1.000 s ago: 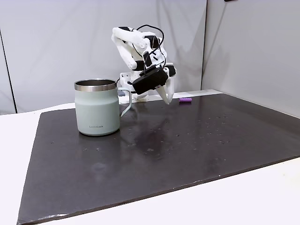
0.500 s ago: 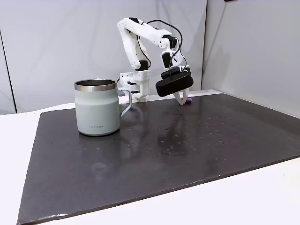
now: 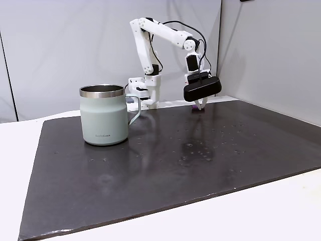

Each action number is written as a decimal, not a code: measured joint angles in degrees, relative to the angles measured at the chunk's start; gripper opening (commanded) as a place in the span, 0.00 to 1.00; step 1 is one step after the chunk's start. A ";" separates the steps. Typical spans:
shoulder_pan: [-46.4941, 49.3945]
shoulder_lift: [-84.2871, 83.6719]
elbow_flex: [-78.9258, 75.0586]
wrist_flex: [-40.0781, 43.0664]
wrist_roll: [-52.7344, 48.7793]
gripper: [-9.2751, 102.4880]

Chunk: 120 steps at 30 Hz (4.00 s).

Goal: Grasp a pengrip and put it in the cup.

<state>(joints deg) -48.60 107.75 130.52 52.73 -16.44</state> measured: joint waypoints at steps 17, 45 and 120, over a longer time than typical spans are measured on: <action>-2.37 2.02 -5.36 11.34 -21.71 0.27; -3.16 12.74 11.16 0.09 -74.44 0.34; 54.32 -23.91 -75.41 44.56 -35.16 0.08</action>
<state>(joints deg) 5.71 83.85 55.11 97.29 -51.59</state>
